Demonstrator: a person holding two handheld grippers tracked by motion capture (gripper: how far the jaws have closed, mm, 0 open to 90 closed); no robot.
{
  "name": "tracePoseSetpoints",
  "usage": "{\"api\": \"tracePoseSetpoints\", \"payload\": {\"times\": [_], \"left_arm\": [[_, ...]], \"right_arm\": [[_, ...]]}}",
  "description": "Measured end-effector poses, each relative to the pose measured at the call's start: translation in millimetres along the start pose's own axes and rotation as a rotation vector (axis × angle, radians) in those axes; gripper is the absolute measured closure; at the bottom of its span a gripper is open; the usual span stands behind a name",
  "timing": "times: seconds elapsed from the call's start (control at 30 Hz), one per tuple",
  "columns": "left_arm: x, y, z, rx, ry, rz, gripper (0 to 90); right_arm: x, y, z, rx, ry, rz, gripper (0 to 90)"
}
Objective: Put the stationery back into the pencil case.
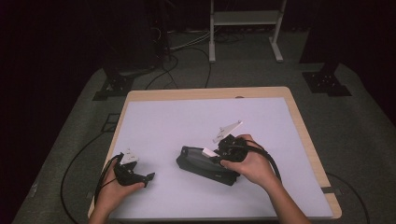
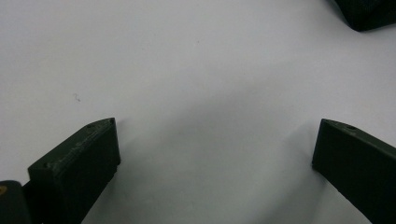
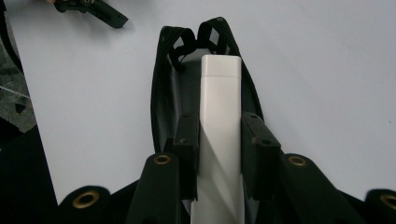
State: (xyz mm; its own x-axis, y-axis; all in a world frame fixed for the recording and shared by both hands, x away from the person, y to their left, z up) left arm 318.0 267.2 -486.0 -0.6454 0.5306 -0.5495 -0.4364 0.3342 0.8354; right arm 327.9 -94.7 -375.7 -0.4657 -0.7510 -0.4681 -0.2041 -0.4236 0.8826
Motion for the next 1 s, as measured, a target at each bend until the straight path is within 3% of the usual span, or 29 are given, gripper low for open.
{"api": "tracePoseSetpoints", "payload": {"times": [0.37, 0.77, 1.0], "left_arm": [[0.0, 0.0, 0.0, 0.001, 0.0, 0.0, 0.0], [0.0, -0.1, -0.2, 0.001, 0.003, -0.002, 0.0], [0.0, 0.0, 0.0, 0.0, 0.0, 0.001, 0.0]], "right_arm": [[-9.8, -18.1, 4.5, 0.005, 0.049, 0.019, 69.1], [-12.8, -26.6, 6.1, 0.006, 0.056, 0.04, 68.8], [-13.3, -24.9, 6.4, 0.005, 0.057, 0.023, 69.1]]}}
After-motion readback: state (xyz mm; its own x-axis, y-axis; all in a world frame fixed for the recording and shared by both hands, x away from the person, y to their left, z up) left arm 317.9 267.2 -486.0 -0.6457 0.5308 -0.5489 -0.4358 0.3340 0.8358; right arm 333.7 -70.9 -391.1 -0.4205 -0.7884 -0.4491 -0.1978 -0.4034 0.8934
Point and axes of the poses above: each handheld gripper's, and its own axes: y roughly backward along the jaws, x roughly out of its underside, z roughly to its left, the point moved 1 cm from there along -y, roughly forward along the jaws, and after that the axes turned 11 degrees about z, right-handed, at the moved point
